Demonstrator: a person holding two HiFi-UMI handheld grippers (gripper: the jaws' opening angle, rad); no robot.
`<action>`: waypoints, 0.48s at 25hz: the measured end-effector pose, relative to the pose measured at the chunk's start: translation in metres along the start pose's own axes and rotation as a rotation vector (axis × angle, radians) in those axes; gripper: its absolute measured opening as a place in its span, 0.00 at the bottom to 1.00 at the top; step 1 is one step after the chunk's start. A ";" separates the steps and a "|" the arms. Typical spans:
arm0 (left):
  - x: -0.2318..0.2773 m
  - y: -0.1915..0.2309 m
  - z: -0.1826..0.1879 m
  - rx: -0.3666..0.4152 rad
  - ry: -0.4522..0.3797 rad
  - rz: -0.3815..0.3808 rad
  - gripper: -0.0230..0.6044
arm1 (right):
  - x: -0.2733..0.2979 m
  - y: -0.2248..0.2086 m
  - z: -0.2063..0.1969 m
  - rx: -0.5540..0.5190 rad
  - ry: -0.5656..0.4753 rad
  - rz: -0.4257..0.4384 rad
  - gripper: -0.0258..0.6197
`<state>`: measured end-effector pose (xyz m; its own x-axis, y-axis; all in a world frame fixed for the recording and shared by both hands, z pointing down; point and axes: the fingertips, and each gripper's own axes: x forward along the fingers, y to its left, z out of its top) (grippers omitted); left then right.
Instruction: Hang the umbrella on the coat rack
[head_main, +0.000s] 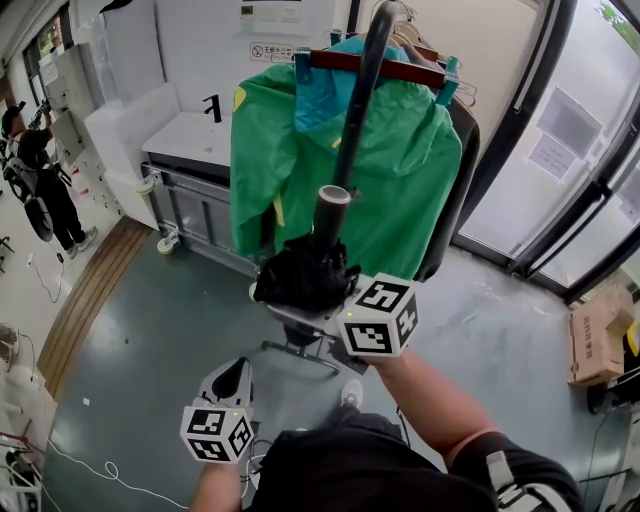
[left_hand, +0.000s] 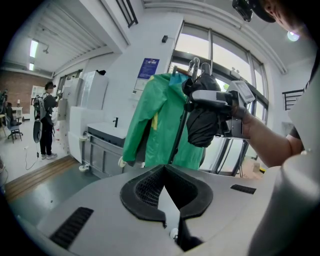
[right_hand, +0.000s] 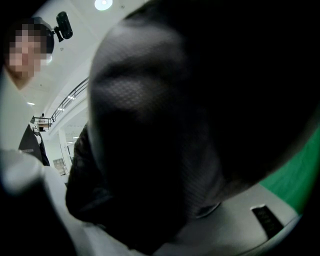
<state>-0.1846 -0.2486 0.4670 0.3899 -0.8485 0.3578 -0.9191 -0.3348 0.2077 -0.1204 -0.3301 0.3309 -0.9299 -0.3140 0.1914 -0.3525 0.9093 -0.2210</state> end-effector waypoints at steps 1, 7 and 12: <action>0.000 0.000 0.000 0.002 0.000 0.000 0.06 | 0.000 0.000 -0.004 0.006 0.004 0.000 0.41; 0.002 -0.004 -0.001 0.010 -0.001 -0.013 0.06 | -0.003 0.004 -0.037 0.046 0.043 -0.005 0.41; 0.003 -0.008 -0.001 0.020 0.005 -0.025 0.06 | -0.009 0.002 -0.069 0.088 0.076 -0.028 0.41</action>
<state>-0.1756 -0.2485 0.4670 0.4131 -0.8378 0.3569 -0.9100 -0.3642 0.1982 -0.1052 -0.3071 0.3948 -0.9103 -0.3140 0.2696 -0.3889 0.8721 -0.2972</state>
